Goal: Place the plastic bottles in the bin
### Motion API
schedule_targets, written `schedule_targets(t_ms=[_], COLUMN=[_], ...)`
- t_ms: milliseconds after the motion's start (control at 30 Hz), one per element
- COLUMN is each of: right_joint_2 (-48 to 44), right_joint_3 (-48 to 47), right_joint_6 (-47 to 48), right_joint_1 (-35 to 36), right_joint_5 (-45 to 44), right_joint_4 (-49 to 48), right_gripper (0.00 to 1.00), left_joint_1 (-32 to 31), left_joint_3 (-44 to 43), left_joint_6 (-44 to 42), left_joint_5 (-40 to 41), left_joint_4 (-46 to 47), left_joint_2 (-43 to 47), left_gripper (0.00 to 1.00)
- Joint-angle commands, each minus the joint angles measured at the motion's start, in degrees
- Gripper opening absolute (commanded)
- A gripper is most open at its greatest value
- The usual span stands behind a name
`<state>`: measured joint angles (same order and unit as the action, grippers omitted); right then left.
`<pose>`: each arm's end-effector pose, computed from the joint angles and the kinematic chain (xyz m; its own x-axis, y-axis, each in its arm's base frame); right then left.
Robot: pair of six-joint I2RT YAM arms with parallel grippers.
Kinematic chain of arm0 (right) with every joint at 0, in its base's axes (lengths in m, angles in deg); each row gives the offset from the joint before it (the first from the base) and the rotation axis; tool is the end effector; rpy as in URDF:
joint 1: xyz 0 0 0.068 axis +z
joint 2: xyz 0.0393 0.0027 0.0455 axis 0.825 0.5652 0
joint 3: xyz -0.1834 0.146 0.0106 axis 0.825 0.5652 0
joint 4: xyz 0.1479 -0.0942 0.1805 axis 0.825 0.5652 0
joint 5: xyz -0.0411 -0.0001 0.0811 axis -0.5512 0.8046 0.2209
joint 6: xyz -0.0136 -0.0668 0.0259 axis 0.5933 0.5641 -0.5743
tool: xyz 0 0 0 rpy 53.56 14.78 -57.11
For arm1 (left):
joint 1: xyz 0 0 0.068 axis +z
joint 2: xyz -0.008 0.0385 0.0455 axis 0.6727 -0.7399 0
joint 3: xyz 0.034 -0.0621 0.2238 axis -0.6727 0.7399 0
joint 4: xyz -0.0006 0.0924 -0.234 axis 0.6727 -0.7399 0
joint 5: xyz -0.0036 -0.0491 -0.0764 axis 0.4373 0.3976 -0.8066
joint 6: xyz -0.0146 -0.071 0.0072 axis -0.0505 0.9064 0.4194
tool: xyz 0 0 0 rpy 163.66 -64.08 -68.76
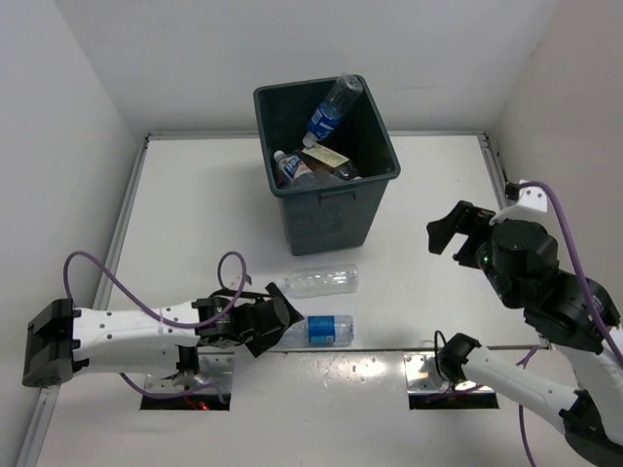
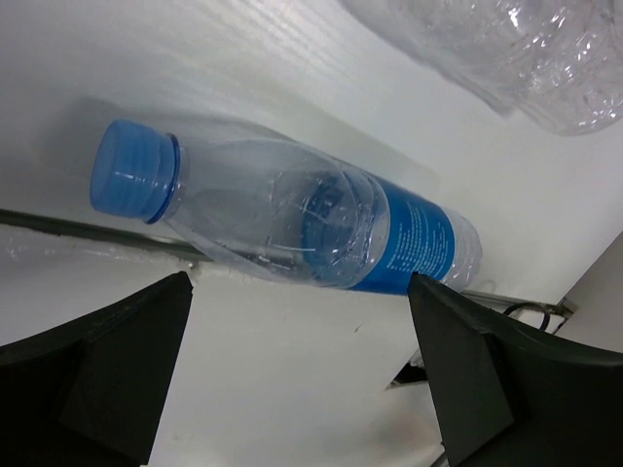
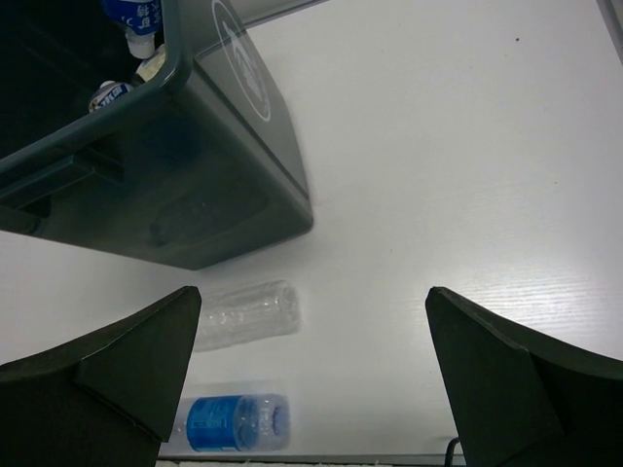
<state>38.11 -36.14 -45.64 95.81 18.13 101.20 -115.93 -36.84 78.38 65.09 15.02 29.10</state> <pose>0.1209 0.0558 0.3811 -0.3272 0.4496 -0.8311 0.1391 0.8929 0.4283 0.0750 -0.1815 0.1456 -0.6849 -0.7216 -0.1010 -0.5704 0.6172 -0.5420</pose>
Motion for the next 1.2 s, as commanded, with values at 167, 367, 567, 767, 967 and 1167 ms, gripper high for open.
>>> schedule_targets(t_ms=[167,367,567,767,967,1167], right_joint_2=[0.0,0.0,0.6,1.6,3.2,3.8], right_joint_3=[-1.6,-2.7,-4.3,-6.0,-7.1,-7.6], right_joint_6=[1.1,1.1,1.7,2.8,3.3,3.3], right_joint_1=[-0.2,-0.2,-0.2,-0.2,-0.2,-0.2], right_joint_5=[0.5,0.5,0.5,0.5,0.5,1.0], right_joint_4=[1.8,3.6,4.7,5.8,6.3,6.9], right_gripper=[1.0,1.0,1.0,1.0,1.0,1.0], left_joint_1=[-0.8,-0.8,-0.8,-0.8,1.7,4.1], left_joint_3=[0.4,1.5,3.9,7.7,10.0,11.7], left_joint_6=[55.0,56.8,58.6,61.1,60.6,59.9], left_joint_5=[2.3,2.3,3.4,5.7,6.2,6.2], left_joint_4=[3.9,6.9,10.1,14.0,19.2,24.4], left_joint_2=[-3.1,-4.8,-6.6,-7.7,-9.5,-12.1], left_gripper=[1.0,1.0,1.0,1.0,1.0,0.96])
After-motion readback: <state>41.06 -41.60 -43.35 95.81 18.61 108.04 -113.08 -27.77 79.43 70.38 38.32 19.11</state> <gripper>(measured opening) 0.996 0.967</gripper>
